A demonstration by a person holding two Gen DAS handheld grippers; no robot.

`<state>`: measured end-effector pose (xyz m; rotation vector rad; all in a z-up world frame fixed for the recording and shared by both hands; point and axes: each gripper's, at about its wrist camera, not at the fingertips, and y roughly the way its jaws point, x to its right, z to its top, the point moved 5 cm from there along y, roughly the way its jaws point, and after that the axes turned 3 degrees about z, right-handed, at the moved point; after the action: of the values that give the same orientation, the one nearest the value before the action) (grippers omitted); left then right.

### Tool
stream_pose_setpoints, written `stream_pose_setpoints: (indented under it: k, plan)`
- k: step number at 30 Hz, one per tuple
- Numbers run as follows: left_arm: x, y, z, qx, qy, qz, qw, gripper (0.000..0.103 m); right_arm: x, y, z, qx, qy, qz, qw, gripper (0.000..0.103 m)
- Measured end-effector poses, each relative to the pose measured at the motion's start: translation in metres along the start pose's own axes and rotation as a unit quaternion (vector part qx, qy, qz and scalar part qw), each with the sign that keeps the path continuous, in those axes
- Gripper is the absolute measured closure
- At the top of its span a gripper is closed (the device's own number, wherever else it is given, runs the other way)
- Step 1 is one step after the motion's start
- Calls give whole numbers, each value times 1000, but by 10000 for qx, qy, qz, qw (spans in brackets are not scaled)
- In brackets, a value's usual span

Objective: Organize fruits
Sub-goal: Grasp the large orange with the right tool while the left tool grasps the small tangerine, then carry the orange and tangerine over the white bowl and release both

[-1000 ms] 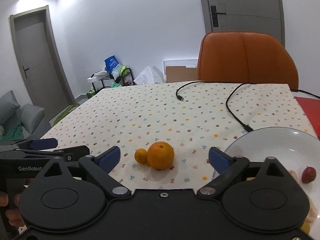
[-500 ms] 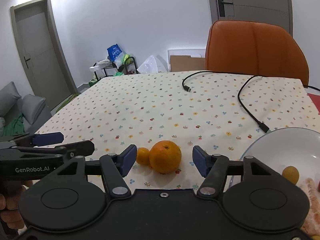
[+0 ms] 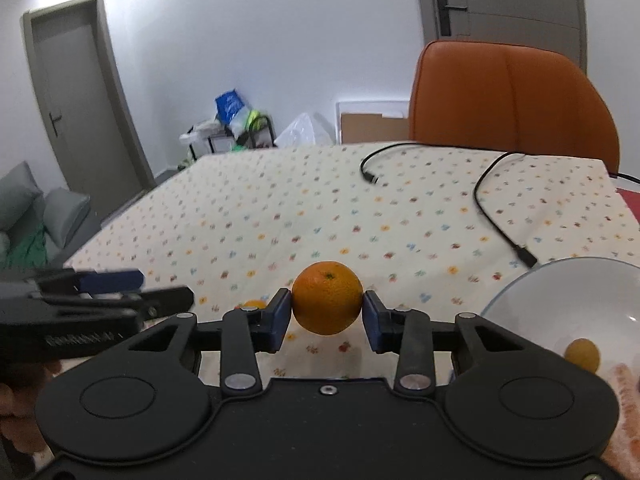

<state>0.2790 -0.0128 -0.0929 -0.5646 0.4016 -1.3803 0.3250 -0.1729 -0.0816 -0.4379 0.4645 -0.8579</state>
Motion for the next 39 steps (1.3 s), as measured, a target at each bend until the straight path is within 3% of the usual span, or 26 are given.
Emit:
stream_pose_setpoints:
  k: [7,10,11,15,18,39]
  plan:
    - [24,7,0,0,174,-199,9997,39,12,-10,3,127,116,-21,9998,66]
    - [34,12,0,-32,222,-306,9993,44,20,-15,4,193,252,-11,9995,66]
    - [38,14,0,-50,255,-335,9991,47,21,-18,4,217,265,-25,9994,66]
    - [47,26,-5,-288,344,-315,9985,82,28,-28,6,294,345,-108,9989,66]
    - [50,27,-6,-298,409,-248,9984,82,35,-38,6,362,408,-201,9983,66]
    - [113,-6,12,125,722,-905,9932,82,80,-111,-25,712,855,-967,9891,66]
